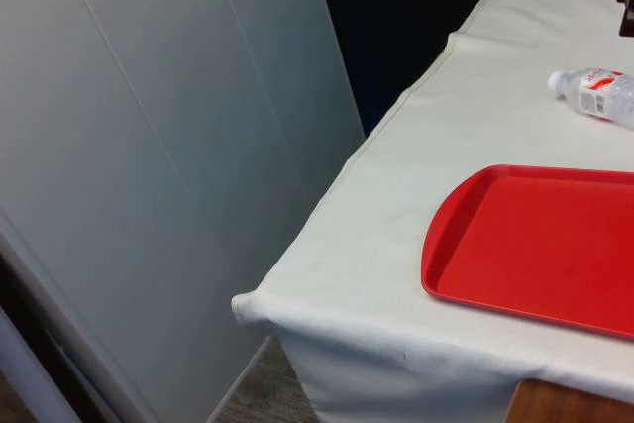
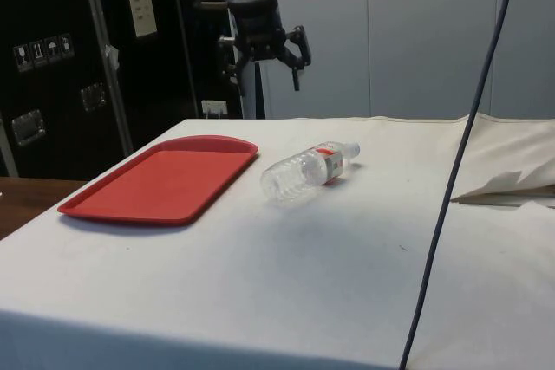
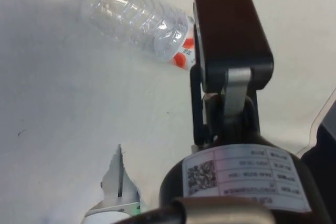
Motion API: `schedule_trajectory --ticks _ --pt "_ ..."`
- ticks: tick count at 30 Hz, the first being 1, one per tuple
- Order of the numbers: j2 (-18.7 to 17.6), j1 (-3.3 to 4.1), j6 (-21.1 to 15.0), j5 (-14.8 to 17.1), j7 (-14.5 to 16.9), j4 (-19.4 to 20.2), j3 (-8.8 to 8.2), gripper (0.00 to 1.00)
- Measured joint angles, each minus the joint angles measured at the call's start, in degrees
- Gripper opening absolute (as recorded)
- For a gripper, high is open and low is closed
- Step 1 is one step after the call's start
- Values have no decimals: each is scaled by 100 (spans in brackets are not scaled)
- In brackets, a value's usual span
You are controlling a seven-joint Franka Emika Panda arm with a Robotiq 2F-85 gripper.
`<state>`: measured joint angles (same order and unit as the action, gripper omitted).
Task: Place the bottle upright on the tray.
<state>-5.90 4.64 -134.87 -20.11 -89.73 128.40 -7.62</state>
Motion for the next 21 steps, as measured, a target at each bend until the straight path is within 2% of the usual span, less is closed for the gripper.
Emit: schedule_trajectory --ticks 9,21 --pt "-17 0 -258 172 -132 80 11 100" --pt "-23 0 -258 201 -132 86 11 100"
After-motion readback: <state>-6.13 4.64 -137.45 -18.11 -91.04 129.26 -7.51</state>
